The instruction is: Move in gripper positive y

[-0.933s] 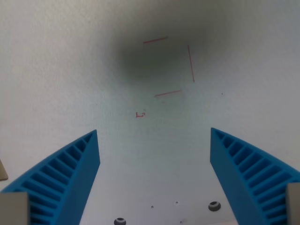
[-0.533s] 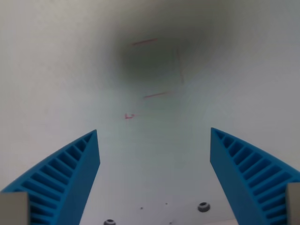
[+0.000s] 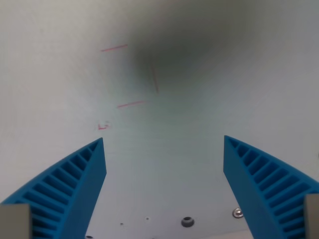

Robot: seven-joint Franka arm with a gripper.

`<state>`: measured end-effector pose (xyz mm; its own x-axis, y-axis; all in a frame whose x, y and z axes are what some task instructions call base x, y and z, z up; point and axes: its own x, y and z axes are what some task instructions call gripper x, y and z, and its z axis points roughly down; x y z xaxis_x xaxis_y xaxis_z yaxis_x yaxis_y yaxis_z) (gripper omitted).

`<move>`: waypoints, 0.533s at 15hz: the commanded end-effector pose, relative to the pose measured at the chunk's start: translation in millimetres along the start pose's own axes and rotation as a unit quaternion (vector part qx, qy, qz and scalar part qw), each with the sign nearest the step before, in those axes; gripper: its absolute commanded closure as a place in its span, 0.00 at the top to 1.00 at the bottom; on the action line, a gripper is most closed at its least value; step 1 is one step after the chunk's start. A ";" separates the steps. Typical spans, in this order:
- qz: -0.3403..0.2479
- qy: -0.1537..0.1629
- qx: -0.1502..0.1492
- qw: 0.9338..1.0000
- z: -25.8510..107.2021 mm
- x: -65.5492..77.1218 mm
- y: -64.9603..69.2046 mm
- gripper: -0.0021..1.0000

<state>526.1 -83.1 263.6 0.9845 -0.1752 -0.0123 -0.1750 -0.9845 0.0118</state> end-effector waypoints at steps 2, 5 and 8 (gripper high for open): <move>-0.007 0.003 0.002 1.000 -2.5 -3.0 19.2 1.00; -0.007 0.003 0.002 1.000 -2.4 -2.8 34.2 1.00; -0.007 0.003 0.002 1.000 -2.4 -2.6 49.2 1.00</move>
<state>517.2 -127.4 263.6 0.9837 -0.1792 -0.0133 -0.1791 -0.9838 0.0115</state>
